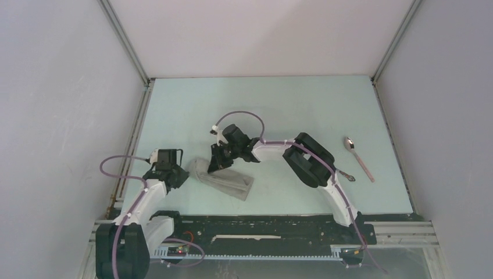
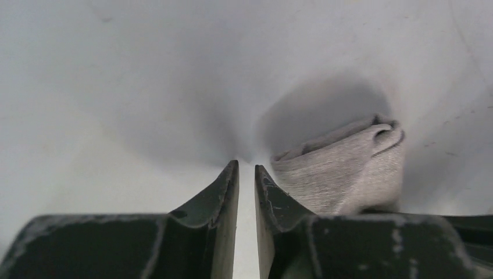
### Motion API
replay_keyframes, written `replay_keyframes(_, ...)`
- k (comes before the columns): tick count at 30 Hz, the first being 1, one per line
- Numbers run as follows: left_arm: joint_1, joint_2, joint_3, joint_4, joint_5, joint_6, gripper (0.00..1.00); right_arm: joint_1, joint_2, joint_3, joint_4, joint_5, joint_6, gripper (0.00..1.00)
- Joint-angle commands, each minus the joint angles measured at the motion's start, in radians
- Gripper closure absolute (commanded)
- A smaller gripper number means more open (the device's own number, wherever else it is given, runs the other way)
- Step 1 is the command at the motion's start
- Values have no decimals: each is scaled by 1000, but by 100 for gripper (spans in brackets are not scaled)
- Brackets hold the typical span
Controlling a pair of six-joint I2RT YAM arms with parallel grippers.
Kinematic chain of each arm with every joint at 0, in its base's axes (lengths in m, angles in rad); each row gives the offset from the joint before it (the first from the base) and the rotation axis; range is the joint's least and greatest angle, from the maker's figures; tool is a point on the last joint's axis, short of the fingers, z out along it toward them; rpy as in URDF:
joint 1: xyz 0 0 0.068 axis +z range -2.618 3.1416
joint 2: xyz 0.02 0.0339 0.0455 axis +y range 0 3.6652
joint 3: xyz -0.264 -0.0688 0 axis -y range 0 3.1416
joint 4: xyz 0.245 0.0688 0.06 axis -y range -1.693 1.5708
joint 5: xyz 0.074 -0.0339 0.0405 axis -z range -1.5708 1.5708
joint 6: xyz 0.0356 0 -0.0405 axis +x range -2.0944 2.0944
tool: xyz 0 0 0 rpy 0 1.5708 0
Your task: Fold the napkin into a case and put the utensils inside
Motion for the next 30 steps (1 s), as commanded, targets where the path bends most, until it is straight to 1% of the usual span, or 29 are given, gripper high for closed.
replay_keyframes(1,15,32,-20,148,116,4,79,37,66,116,-41,83,-14,75)
replay_keyframes(4,14,91,-21,198,156,18,79,65,115,172,-56,88,-8,75)
replay_keyframes(7,10,150,-2,207,167,35,81,94,156,227,-64,89,2,75)
replay_keyframes(9,1,150,6,208,163,39,82,100,170,233,-63,92,12,75)
replay_keyframes(11,-13,121,12,188,136,42,80,95,171,223,-55,98,27,76)
replay_keyframes(14,-19,44,29,90,93,38,78,84,165,207,-48,94,31,78)
replay_keyframes(17,-19,-62,57,-19,50,12,73,71,142,162,-17,91,40,79)
replay_keyframes(20,-14,-129,84,-62,41,-3,73,56,127,130,19,82,61,81)
replay_keyframes(22,-7,-124,103,-53,76,4,79,52,128,129,20,76,64,86)
replay_keyframes(25,-8,-58,134,-34,117,19,93,52,129,130,22,74,66,89)
replay_keyframes(30,-10,49,134,81,193,55,100,59,127,136,22,76,68,96)
